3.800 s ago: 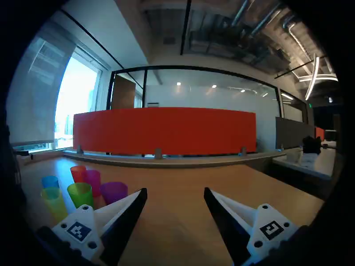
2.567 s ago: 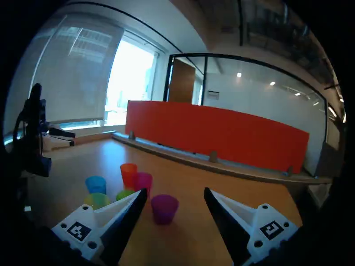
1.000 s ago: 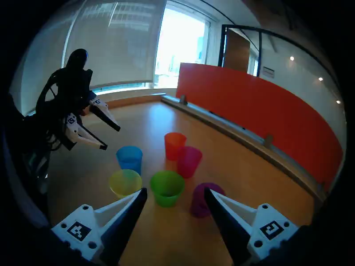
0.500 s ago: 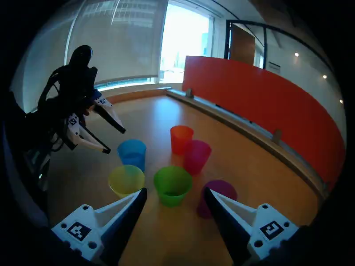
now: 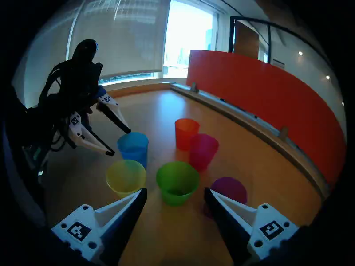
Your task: Pour water
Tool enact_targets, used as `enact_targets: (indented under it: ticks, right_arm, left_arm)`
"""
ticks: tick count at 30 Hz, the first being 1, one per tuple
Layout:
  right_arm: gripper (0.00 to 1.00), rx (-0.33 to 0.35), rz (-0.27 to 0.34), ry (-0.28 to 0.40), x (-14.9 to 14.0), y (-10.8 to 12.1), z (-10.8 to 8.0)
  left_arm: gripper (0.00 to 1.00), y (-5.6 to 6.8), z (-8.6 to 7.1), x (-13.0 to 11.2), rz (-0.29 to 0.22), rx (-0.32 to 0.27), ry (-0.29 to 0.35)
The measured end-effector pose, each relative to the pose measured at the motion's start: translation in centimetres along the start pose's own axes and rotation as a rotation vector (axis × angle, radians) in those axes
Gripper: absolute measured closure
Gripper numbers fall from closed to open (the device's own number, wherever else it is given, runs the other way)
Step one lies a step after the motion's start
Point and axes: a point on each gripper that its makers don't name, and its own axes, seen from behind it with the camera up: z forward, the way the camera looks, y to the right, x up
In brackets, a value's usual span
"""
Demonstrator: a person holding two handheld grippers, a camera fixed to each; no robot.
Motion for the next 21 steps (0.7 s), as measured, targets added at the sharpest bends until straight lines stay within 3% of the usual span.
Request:
enact_targets:
  ticks: [21]
  right_arm:
    - [0.01, 0.022, 0.001, -0.015, -0.2, 0.4, 2.9]
  left_arm:
    - [0.0, -0.2, 2.7, -0.2, 0.011, -0.025, -0.025]
